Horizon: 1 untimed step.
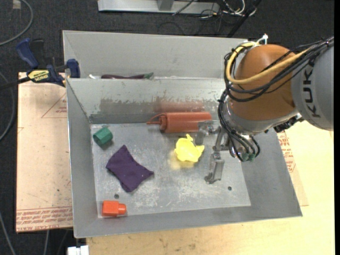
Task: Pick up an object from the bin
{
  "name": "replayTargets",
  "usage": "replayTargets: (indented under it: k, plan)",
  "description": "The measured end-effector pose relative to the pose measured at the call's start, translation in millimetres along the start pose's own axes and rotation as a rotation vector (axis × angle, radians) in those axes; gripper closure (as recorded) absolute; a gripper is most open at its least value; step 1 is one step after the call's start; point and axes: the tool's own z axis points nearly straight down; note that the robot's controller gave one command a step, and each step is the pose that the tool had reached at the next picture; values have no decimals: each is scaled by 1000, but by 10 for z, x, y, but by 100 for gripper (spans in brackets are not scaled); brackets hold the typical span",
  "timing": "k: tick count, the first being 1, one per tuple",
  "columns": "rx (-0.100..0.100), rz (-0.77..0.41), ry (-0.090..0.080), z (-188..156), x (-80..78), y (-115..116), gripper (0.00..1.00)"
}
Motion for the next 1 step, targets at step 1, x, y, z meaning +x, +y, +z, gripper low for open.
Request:
replayTargets:
  k: [1]
  plan:
    - [0,1,-8,-46,-13,-1,0]
